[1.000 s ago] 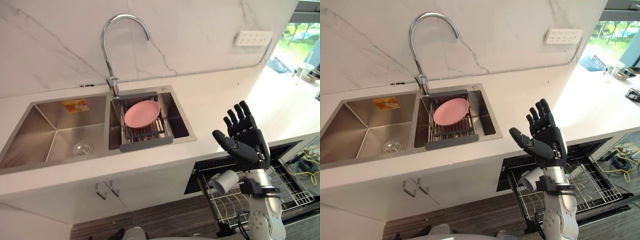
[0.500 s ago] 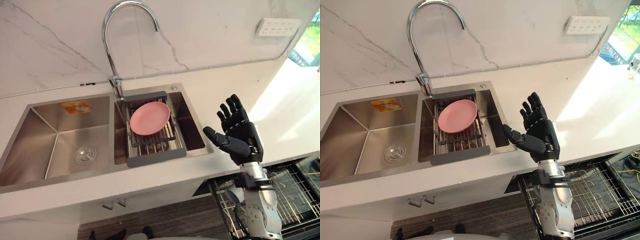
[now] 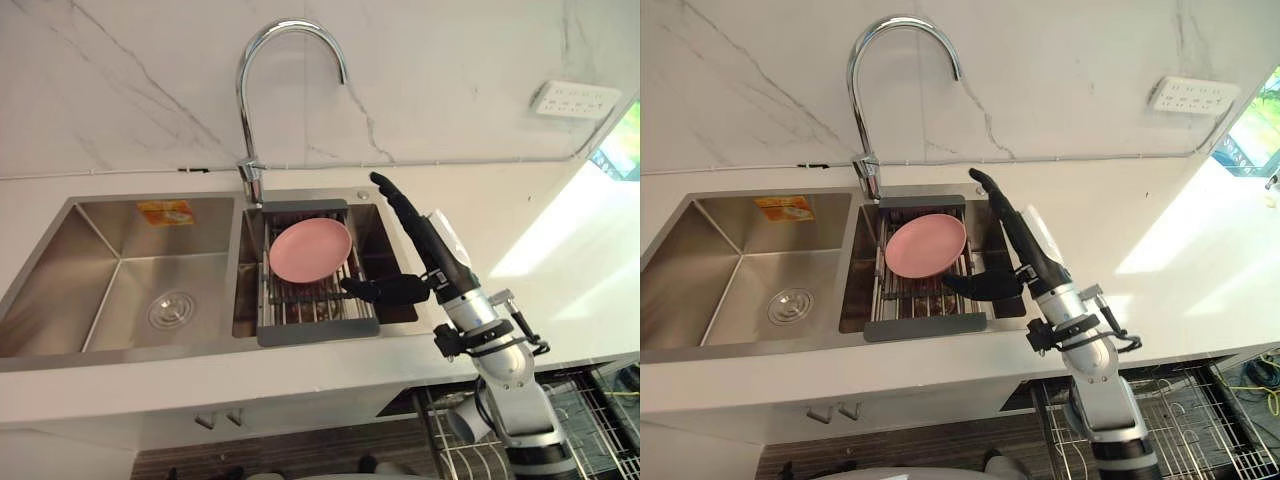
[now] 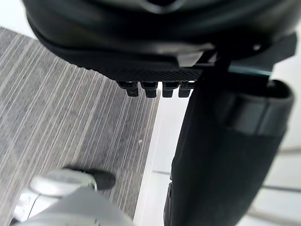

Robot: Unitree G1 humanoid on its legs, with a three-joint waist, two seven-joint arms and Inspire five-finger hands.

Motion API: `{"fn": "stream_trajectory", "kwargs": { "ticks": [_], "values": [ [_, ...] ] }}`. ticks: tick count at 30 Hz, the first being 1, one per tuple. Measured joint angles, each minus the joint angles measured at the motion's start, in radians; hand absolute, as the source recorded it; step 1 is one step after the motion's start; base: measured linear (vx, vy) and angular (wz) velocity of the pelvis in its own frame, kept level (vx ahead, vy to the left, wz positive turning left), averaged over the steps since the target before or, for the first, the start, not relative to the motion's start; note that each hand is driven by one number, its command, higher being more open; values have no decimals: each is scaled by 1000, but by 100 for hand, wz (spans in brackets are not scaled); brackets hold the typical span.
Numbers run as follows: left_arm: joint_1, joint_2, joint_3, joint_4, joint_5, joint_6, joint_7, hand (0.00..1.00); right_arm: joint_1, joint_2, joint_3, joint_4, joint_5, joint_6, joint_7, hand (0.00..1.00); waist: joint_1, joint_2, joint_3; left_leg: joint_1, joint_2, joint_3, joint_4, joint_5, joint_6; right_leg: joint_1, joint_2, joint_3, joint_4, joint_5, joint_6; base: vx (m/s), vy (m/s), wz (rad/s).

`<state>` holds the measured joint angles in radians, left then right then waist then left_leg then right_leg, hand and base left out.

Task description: Walk over to the sink, pick up the cup, carry it to the dishwasher, place the cup inside the dishwasher, then close the dishwasher door

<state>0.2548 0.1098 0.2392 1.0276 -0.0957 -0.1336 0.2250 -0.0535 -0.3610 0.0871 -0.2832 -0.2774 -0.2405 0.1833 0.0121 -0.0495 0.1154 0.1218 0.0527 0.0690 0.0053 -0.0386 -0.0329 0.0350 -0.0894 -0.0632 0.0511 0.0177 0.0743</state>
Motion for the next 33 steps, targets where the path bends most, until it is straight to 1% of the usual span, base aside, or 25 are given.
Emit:
{"fn": "stream_trajectory", "kwargs": {
  "ticks": [2,3,5,8,11,12,14,15,16,20,21,23,28,31,33],
  "values": [
    [-2,-13,0,-2,25,1,-6,100,-65,-27,41,-30,-122,0,5,100,0,1,-1,0,6,-2,-5,-1,-3,12,7,-4,-28,8,-3,65,-32,3],
    [-3,-12,0,-3,34,3,-6,100,-79,-32,49,-31,-149,0,6,100,2,1,-2,0,6,-3,-5,-2,-4,14,7,-6,-33,9,-3,52,-24,5],
    [-12,-13,0,-9,45,8,-6,100,-124,-46,71,-31,-256,8,14,100,9,1,-2,-3,6,-7,-8,-3,-6,15,7,-10,-39,9,-3,40,-11,6],
    [-25,-12,0,-9,57,16,-5,100,-139,-51,89,-28,-337,21,27,100,22,1,-3,-8,3,-13,-10,-3,-6,16,6,-17,-44,9,-3,21,-4,8],
    [-27,-12,0,-10,58,24,-4,100,-172,-58,139,5,-458,53,29,100,24,1,-3,-11,-1,-23,-10,-3,-5,20,3,-26,-49,10,-2,-10,-6,10],
    [-27,-12,0,-10,58,30,-3,100,-183,-60,157,19,-522,71,29,100,25,1,-4,-13,-2,-26,-10,-3,-5,22,2,-30,-51,10,-2,-27,-6,8],
    [-26,-11,0,-9,58,38,-1,100,-198,-60,181,57,-591,99,27,100,28,1,-10,-16,-2,-31,-10,-2,-5,23,2,-37,-54,10,-2,-33,-13,10],
    [-25,-11,0,-7,58,42,-1,100,-205,-60,203,106,-626,121,25,100,30,1,-19,-18,-2,-35,-10,-1,-4,24,2,-43,-56,10,-2,-28,-19,10],
    [-25,-11,0,-7,58,43,-1,100,-206,-60,212,126,-642,131,26,100,31,2,-22,-18,-2,-37,-10,-1,-4,24,2,-45,-56,10,-2,-22,-17,10],
    [-27,-11,0,-7,58,54,-1,100,-207,-60,256,240,-713,206,28,100,33,3,-25,-24,-2,-49,-22,10,-7,24,1,-59,-60,11,-1,-38,-16,9],
    [-27,-11,0,-7,58,56,-1,100,-207,-60,258,250,-719,214,28,100,33,3,-25,-24,-2,-51,-26,14,-7,24,1,-61,-61,11,0,-31,-17,11],
    [-29,-10,0,-7,58,63,-1,100,-207,-60,272,275,-738,250,28,100,33,3,-26,-24,-2,-58,-38,22,-7,24,1,-74,-66,13,0,-28,-18,13],
    [-35,-11,-1,-10,58,70,-1,100,-210,-41,277,319,-786,294,24,100,49,3,-26,-24,-3,-65,-38,24,-7,28,-1,-83,-69,13,1,-24,-8,5],
    [-35,-11,-2,-14,58,76,0,100,-211,-26,288,360,-813,334,-23,100,51,3,-26,-25,-6,-75,-39,28,-6,33,-5,-92,-70,14,2,-38,-3,10],
    [-35,-11,-2,-16,58,77,1,100,-211,-21,297,376,-826,348,-63,100,52,3,-26,-26,-8,-81,-41,32,-6,33,-7,-99,-71,15,3,-54,-7,9]
  ]
}}
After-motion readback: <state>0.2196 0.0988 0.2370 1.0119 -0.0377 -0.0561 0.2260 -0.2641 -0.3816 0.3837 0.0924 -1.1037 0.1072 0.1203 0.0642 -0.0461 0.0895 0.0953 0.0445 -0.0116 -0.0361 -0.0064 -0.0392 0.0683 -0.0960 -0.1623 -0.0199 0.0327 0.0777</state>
